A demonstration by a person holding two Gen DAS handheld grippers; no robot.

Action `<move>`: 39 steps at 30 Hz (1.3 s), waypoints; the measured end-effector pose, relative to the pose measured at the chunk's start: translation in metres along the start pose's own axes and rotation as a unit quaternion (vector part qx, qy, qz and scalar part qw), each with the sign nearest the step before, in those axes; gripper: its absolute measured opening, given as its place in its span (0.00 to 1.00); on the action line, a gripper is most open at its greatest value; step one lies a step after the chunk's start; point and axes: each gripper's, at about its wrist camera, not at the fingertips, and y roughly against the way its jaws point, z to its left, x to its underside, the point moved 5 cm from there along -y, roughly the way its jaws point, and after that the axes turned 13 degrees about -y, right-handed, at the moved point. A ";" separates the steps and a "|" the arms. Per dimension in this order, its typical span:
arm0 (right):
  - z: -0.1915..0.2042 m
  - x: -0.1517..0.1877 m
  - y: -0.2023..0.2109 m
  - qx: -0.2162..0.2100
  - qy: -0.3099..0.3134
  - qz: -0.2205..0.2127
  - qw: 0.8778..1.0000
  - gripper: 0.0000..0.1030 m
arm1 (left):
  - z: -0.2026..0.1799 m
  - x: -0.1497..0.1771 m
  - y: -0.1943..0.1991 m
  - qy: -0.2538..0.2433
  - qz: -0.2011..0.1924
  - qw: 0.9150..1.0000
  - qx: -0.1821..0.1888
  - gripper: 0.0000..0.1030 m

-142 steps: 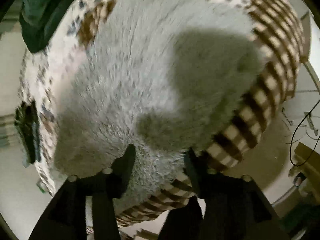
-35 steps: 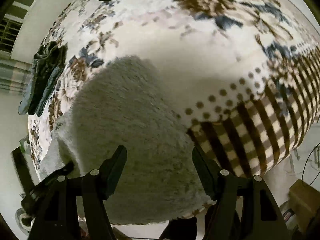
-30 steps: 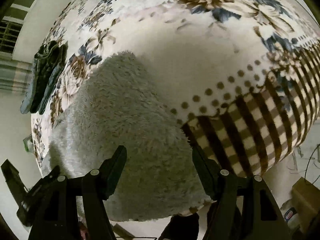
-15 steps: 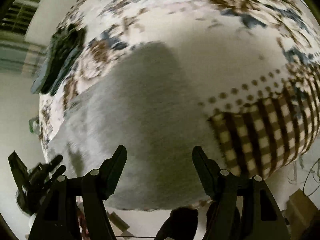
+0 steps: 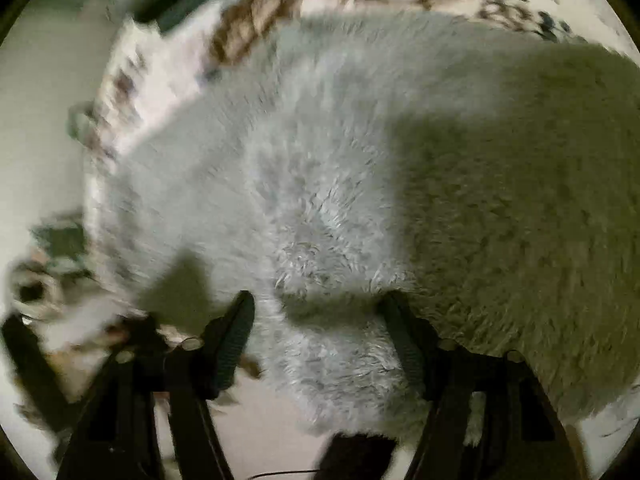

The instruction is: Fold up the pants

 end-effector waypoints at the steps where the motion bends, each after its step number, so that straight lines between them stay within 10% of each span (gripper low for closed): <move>1: 0.000 0.000 -0.002 0.016 -0.002 -0.007 1.000 0.15 | 0.005 0.002 0.001 0.003 -0.001 1.000 0.000 0.71; 8: 0.010 0.010 0.056 -0.025 -0.037 -0.074 0.996 0.09 | 0.032 0.010 0.006 0.033 -0.008 0.999 0.015 0.71; 15: 0.053 0.014 0.048 -0.011 0.006 -0.052 0.999 0.09 | 0.040 0.009 0.005 0.040 -0.006 0.999 0.023 0.71; 19: 0.047 0.016 0.002 0.018 0.015 0.019 1.000 0.30 | 0.045 0.008 0.004 0.042 -0.004 0.999 0.026 0.71; 22: 0.042 0.015 0.022 -0.053 -0.009 0.022 0.998 0.52 | 0.052 0.006 0.006 0.048 -0.007 0.998 0.028 0.71; 27: 0.015 0.023 0.073 -0.102 -0.032 -0.034 0.994 0.53 | 0.065 0.001 0.003 0.064 -0.010 0.997 0.032 0.71; 31: -0.014 0.037 0.030 -0.042 -0.047 0.016 0.998 0.53 | 0.076 -0.012 -0.007 0.085 -0.021 0.995 0.037 0.71; 39: -0.031 0.029 0.028 -0.062 -0.080 -0.010 0.995 0.53 | 0.118 -0.044 -0.072 0.240 -0.020 0.960 0.139 0.71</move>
